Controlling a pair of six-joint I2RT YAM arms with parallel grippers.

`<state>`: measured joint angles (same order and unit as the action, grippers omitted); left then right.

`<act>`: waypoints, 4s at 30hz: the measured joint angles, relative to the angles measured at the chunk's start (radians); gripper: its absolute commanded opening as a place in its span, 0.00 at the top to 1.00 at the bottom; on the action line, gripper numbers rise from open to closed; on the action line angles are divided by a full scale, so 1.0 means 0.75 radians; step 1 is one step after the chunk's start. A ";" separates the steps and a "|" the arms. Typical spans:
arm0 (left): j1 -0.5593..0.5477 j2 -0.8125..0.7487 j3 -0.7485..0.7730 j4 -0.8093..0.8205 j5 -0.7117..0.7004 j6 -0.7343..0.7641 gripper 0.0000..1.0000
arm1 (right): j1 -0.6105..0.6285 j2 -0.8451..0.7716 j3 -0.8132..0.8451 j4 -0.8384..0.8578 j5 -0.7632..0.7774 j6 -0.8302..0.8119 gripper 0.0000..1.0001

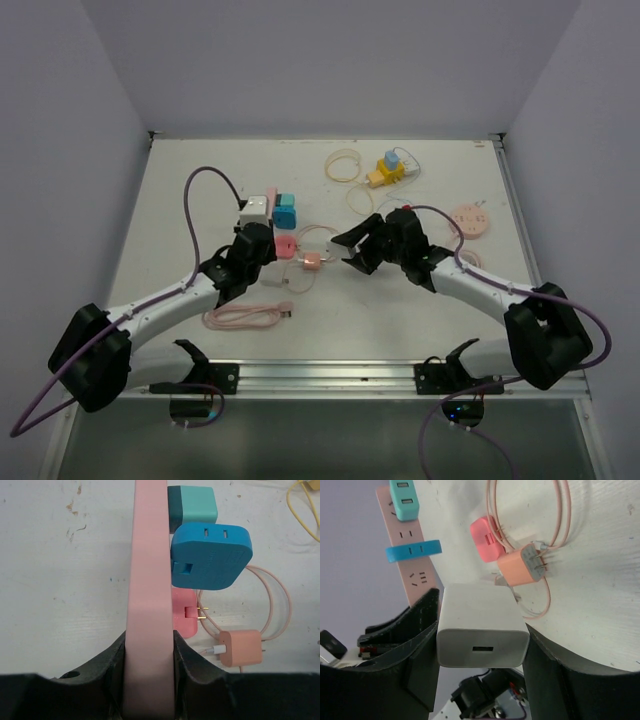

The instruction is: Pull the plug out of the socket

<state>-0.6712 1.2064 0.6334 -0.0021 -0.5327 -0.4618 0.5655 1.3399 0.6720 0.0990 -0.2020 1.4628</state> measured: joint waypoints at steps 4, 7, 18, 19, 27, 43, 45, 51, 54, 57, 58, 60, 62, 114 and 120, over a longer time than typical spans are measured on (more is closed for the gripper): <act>0.001 -0.043 0.015 -0.018 -0.013 0.038 1.00 | 0.001 0.076 0.100 -0.062 -0.082 -0.133 1.00; 0.003 -0.059 0.055 -0.035 -0.018 0.050 1.00 | 0.011 0.161 0.142 -0.083 -0.132 -0.233 1.00; 0.032 -0.149 0.078 -0.030 0.097 0.063 1.00 | 0.128 0.416 0.214 -0.267 -0.256 -0.531 0.62; 0.032 -0.154 0.078 -0.030 0.113 0.072 1.00 | 0.128 0.422 0.221 -0.268 -0.261 -0.544 0.56; 0.031 -0.190 0.077 -0.031 0.217 0.084 1.00 | 0.127 0.418 0.275 -0.344 -0.212 -0.634 0.04; 0.031 -0.258 0.039 -0.040 0.364 0.083 1.00 | 0.127 0.101 0.339 -0.330 0.035 -0.648 0.01; 0.031 -0.270 0.027 -0.041 0.384 0.083 1.00 | 0.127 0.064 0.338 -0.272 0.049 -0.634 0.01; 0.031 -0.278 0.013 -0.042 0.454 0.082 1.00 | 0.127 0.052 0.346 -0.119 0.071 -0.699 0.10; 0.031 -0.286 0.013 -0.048 0.478 0.082 1.00 | 0.127 0.074 0.376 -0.098 0.071 -0.839 0.19; 0.031 -0.293 0.013 -0.060 0.501 0.082 1.00 | 0.127 0.084 0.404 -0.090 0.062 -1.006 0.20; 0.031 -0.293 0.013 -0.066 0.509 0.082 1.00 | 0.127 0.084 0.412 -0.089 0.051 -1.063 0.19; 0.031 -0.293 0.013 -0.089 0.527 0.082 1.00 | 0.127 0.084 0.422 -0.073 0.026 -1.174 0.19; 0.031 -0.293 0.013 -0.113 0.545 0.082 1.00 | 0.127 0.084 0.427 -0.067 -0.004 -1.274 0.19; 0.231 -0.071 0.162 -0.395 0.329 -0.036 1.00 | 0.155 0.042 0.479 -0.355 -0.252 -1.752 1.00; 0.231 -0.129 0.163 -0.385 0.348 0.014 1.00 | 0.210 0.083 0.446 -0.343 -0.351 -1.646 1.00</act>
<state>-0.4976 1.1095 0.7555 -0.2909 -0.2718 -0.4515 0.7231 1.4025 1.0061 -0.1585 -0.4656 0.2279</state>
